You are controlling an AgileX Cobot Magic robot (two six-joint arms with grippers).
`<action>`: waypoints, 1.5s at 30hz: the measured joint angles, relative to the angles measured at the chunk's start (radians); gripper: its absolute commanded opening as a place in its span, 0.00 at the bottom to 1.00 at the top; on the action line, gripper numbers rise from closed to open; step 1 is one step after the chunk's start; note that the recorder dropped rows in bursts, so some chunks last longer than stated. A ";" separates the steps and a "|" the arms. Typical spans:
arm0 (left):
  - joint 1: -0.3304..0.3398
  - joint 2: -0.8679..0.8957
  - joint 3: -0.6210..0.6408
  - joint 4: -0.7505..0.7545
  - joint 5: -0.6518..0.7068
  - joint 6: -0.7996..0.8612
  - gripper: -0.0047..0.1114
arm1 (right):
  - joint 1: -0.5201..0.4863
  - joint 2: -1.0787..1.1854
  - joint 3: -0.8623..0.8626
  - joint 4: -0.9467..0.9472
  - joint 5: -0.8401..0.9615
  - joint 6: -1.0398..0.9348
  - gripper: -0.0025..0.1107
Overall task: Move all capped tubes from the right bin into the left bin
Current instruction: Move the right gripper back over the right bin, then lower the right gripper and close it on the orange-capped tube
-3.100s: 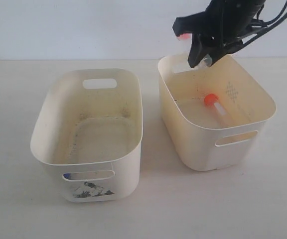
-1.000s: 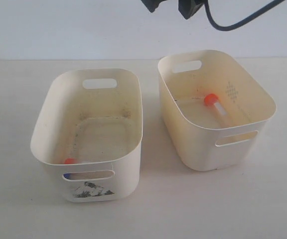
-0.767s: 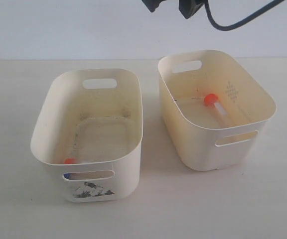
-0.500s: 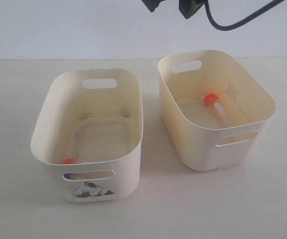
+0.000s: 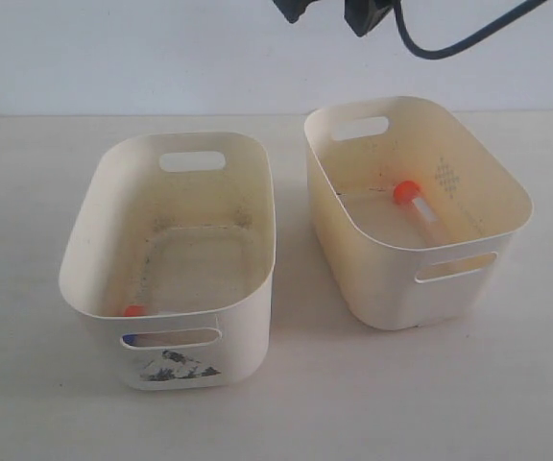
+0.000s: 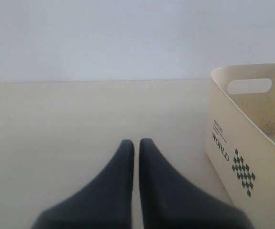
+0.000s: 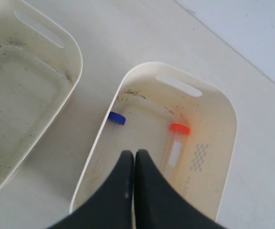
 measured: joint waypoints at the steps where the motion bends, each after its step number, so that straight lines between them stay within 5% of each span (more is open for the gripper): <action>1: 0.000 0.000 0.000 0.000 0.000 0.000 0.08 | 0.000 0.005 0.000 -0.019 0.000 0.009 0.02; 14: 0.000 0.000 0.000 0.000 0.000 0.000 0.08 | -0.012 0.232 0.000 -0.201 -0.002 0.141 0.02; 26: 0.000 0.000 0.000 0.000 0.000 0.000 0.08 | -0.230 0.301 0.039 -0.031 -0.002 0.140 0.02; 45: 0.000 0.000 0.000 0.000 0.000 0.000 0.08 | -0.169 0.511 0.068 -0.212 -0.001 0.156 0.02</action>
